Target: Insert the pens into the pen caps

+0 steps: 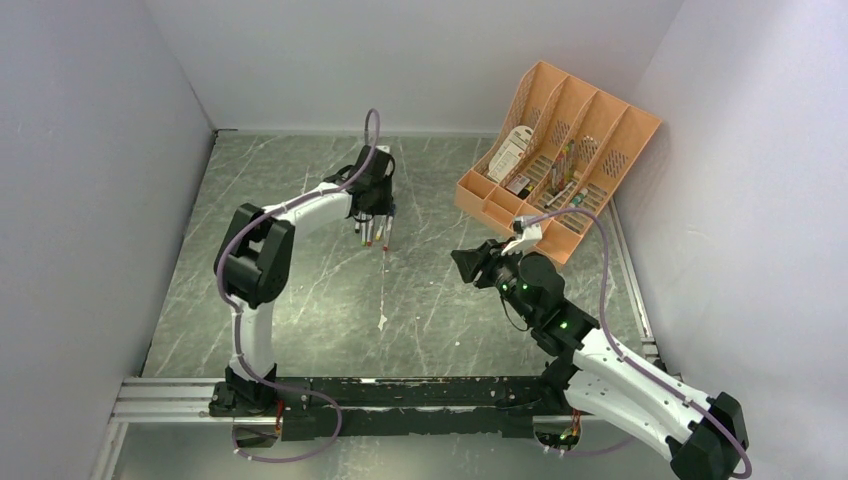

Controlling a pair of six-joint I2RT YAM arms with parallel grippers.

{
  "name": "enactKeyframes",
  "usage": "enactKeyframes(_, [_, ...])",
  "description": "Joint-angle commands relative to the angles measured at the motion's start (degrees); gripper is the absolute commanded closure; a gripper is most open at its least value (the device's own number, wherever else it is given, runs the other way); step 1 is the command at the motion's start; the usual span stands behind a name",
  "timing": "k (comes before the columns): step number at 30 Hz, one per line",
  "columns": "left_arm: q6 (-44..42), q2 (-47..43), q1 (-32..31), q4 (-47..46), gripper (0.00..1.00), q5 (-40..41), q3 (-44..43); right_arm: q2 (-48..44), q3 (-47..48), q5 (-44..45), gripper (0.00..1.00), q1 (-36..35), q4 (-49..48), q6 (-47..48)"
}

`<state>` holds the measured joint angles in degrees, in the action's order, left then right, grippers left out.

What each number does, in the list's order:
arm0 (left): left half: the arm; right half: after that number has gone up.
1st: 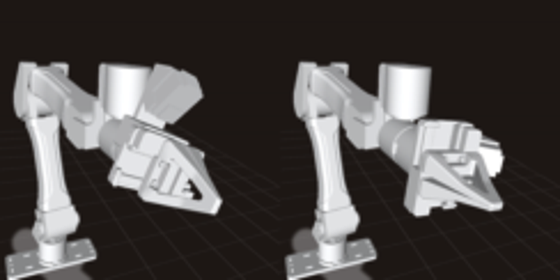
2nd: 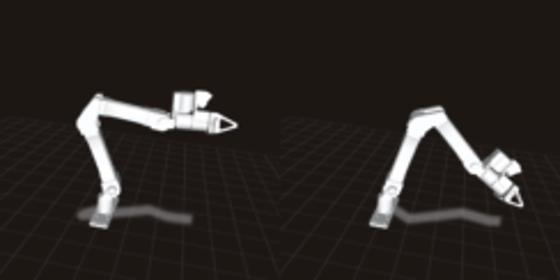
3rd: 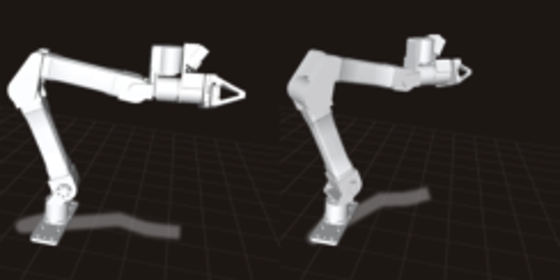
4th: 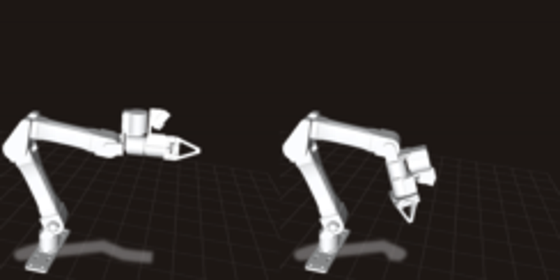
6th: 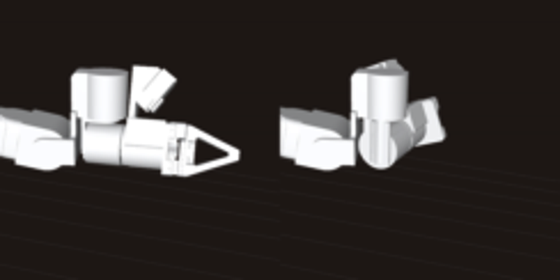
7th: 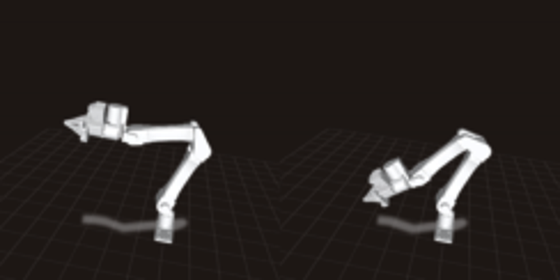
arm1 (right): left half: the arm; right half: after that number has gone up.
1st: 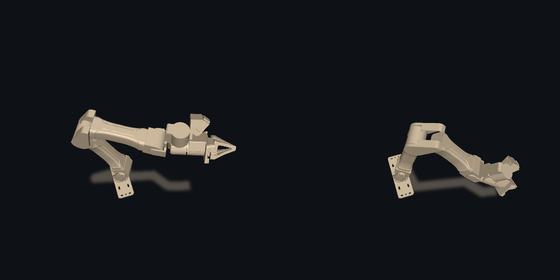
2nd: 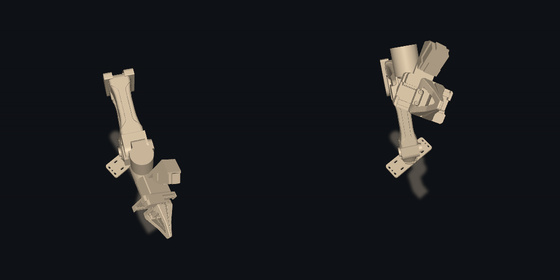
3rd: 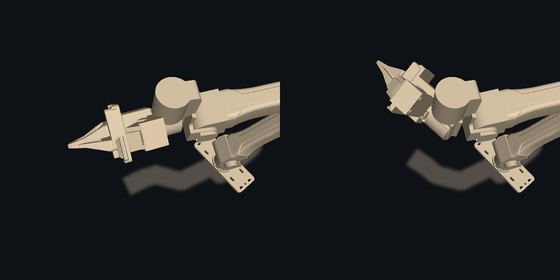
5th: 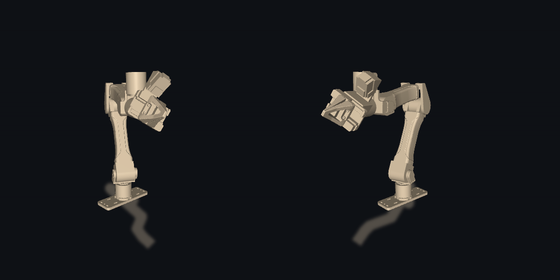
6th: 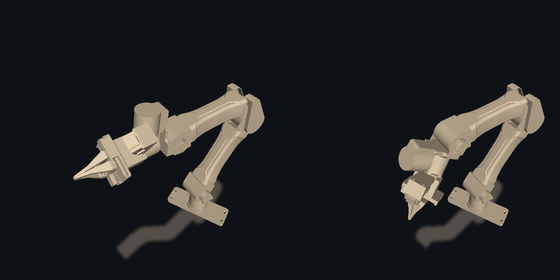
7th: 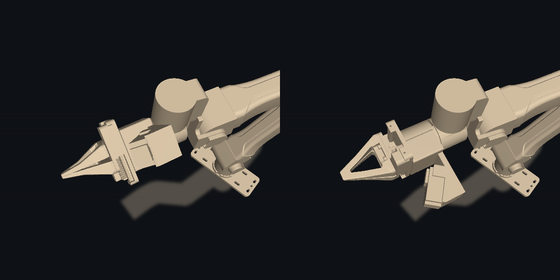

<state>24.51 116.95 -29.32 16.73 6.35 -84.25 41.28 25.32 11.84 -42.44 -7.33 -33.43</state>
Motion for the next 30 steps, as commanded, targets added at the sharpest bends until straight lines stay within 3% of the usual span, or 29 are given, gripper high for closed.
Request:
enactKeyframes(1, [-0.95,-4.91,-3.34,-2.53,0.93,-3.32,-1.46,-0.15,-0.50,0.27,0.57,-0.02,-1.35,-0.15])
enactKeyframes(6, [-0.30,-1.16,-4.08,-1.92,0.93,-6.38,-3.31,-1.10,0.16,0.41,0.57,-0.02,-0.30,-0.35])
enactKeyframes(20, [-0.71,8.85,-1.79,-1.14,0.93,-4.25,-4.94,-1.83,0.00,1.22,0.57,0.02,1.03,0.24])
enactKeyframes(30, [-1.64,7.17,1.09,-0.39,0.93,-0.83,-1.66,-0.23,-0.61,0.79,0.57,0.10,-0.87,0.06])
